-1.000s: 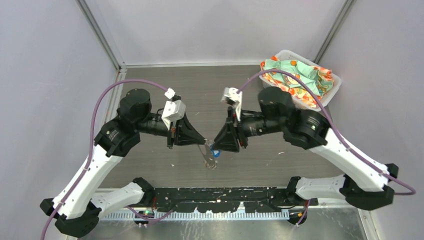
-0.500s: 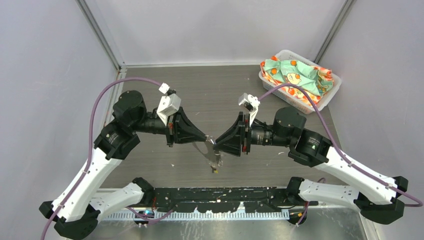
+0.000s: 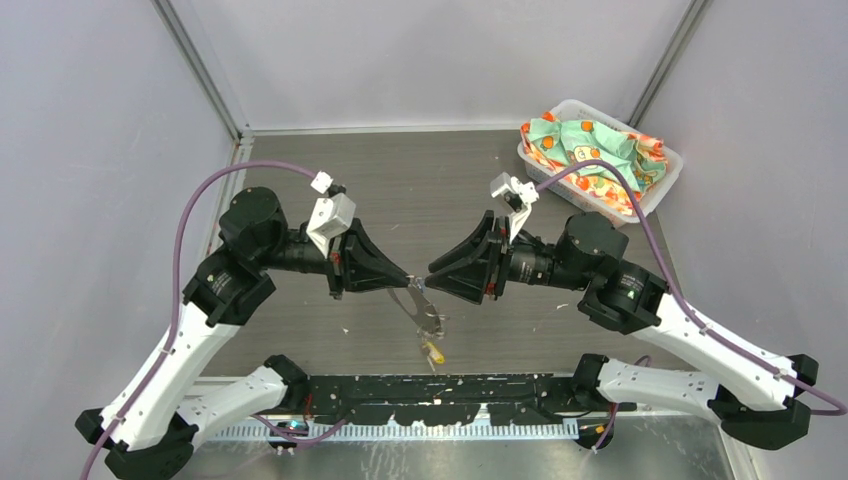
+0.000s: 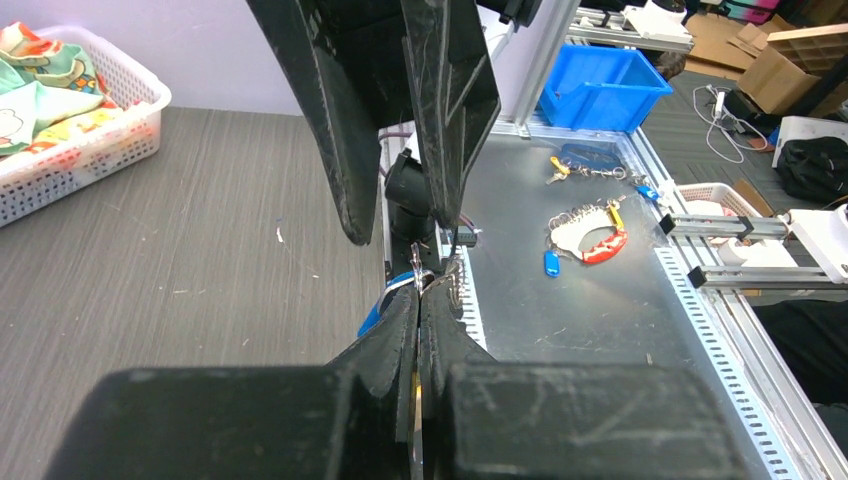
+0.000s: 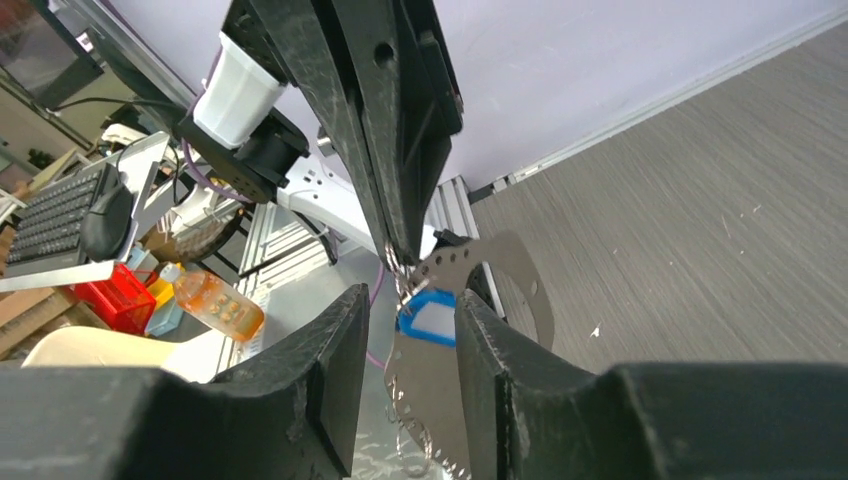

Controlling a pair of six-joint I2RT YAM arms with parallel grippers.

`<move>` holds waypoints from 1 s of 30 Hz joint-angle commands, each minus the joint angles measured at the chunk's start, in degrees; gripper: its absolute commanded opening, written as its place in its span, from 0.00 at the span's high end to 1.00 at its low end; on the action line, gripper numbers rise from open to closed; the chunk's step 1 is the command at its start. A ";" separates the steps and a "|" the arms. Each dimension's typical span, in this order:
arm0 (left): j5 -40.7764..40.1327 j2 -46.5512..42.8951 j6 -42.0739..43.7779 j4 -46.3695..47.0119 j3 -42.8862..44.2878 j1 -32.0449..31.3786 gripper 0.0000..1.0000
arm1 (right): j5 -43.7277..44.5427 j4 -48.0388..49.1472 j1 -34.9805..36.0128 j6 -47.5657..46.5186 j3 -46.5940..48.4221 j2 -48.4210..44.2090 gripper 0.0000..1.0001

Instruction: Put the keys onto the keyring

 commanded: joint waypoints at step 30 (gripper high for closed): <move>-0.57 -1.48 -1.24 3.88 0.02 -0.10 1.00 | -4.29 -4.38 -0.17 -1.80 6.86 3.68 0.99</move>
